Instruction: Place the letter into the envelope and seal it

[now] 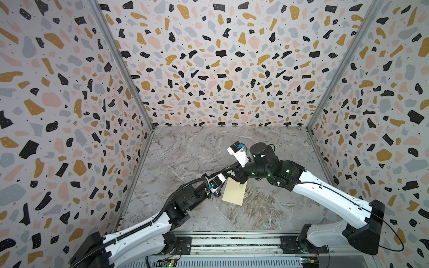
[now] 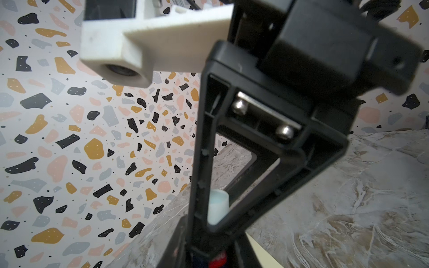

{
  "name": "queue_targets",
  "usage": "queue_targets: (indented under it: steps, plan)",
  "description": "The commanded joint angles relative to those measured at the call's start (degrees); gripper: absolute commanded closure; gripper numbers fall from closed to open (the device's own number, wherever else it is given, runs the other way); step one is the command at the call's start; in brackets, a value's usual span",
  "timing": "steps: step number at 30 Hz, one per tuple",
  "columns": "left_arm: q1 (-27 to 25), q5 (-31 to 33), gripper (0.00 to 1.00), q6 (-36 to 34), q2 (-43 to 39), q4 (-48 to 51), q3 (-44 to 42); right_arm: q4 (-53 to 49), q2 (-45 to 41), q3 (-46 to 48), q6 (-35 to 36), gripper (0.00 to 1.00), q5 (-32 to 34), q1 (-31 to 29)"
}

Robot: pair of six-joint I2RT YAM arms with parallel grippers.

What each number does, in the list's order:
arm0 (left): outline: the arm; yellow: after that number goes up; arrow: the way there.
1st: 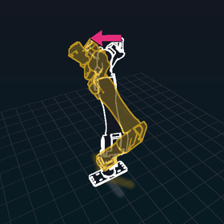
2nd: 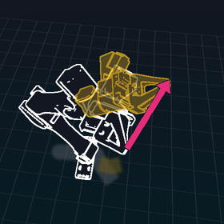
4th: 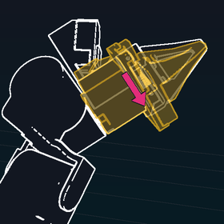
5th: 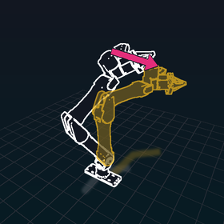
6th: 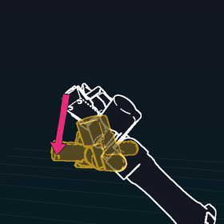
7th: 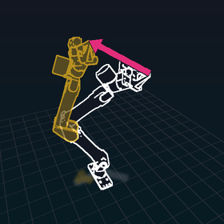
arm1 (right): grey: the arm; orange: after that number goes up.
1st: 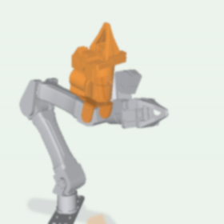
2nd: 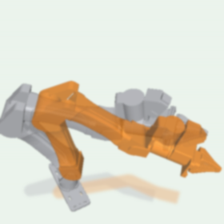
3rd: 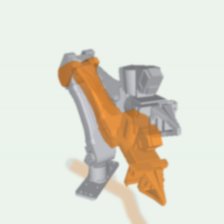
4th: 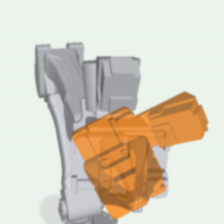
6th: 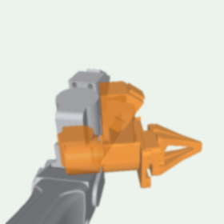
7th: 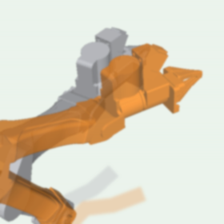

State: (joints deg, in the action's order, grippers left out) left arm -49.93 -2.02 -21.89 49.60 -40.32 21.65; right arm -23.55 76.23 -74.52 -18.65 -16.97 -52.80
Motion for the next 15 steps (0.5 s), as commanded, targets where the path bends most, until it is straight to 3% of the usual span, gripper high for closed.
queue_targets:
  steps: [1, 7, 15]
  plan:
    - [-0.3, -0.8, 1.00, -0.7, 0.0, -2.3, 2.5, -0.8, 0.1, -2.4, 0.1, 0.76, -0.1, -0.2]
    - [-0.3, -0.9, 1.00, -0.3, 0.7, -0.5, 3.4, -0.6, 0.0, -2.3, 0.5, 0.86, -0.1, -0.2]
    - [-0.3, 0.4, 0.63, -1.0, -0.3, 1.3, 2.7, -0.4, -3.2, -0.9, 0.8, 0.89, -1.2, 2.1]
